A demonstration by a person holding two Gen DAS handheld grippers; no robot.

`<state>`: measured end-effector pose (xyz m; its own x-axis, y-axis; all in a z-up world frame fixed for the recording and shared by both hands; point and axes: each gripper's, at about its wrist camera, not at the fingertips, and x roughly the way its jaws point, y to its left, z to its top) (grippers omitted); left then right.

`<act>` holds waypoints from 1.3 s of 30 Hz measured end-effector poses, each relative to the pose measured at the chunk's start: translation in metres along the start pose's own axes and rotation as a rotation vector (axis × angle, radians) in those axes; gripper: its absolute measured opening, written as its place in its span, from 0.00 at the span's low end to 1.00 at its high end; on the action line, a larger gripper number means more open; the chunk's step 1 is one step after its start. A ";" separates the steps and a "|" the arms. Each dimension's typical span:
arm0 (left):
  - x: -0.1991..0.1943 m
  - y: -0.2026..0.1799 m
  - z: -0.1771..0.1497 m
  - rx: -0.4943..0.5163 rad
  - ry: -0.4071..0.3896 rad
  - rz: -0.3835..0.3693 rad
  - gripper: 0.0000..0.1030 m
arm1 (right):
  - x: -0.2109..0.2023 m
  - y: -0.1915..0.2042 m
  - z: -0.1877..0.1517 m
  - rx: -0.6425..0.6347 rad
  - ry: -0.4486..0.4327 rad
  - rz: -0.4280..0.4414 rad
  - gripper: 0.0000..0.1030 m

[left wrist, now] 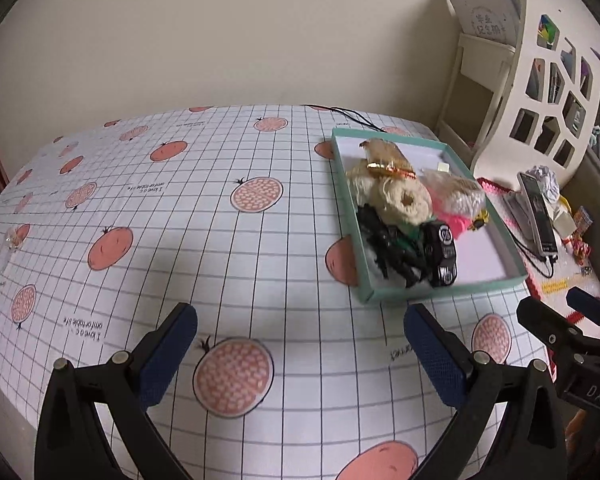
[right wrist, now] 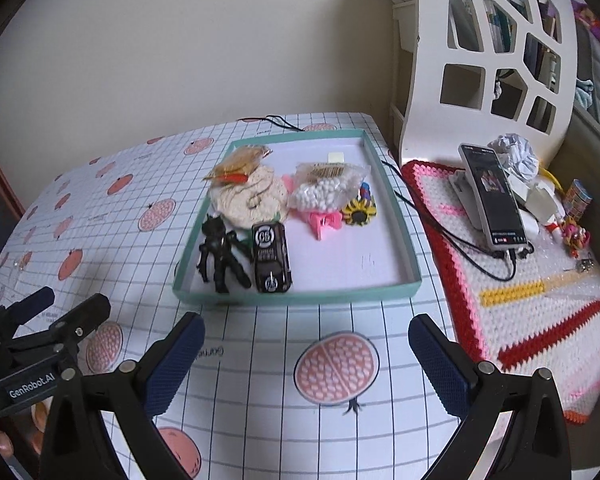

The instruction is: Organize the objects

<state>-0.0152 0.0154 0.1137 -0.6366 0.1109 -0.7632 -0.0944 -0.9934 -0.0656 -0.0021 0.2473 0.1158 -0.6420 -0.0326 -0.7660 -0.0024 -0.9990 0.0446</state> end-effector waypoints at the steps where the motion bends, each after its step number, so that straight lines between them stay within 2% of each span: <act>1: -0.002 0.000 -0.004 0.001 -0.004 0.006 1.00 | -0.001 0.000 -0.004 0.002 0.000 0.002 1.00; 10: 0.001 0.007 -0.039 -0.009 0.019 0.041 1.00 | 0.004 0.001 -0.037 0.033 0.028 0.017 1.00; 19: 0.007 0.015 -0.056 -0.019 0.046 0.057 1.00 | 0.007 0.003 -0.057 0.025 0.041 -0.001 1.00; 39: 0.025 0.021 -0.071 -0.031 0.103 0.084 1.00 | 0.017 0.008 -0.068 -0.010 0.060 -0.035 1.00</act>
<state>0.0211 -0.0045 0.0472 -0.5588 0.0246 -0.8290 -0.0195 -0.9997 -0.0166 0.0396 0.2370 0.0594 -0.5944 0.0012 -0.8042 -0.0163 -0.9998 0.0106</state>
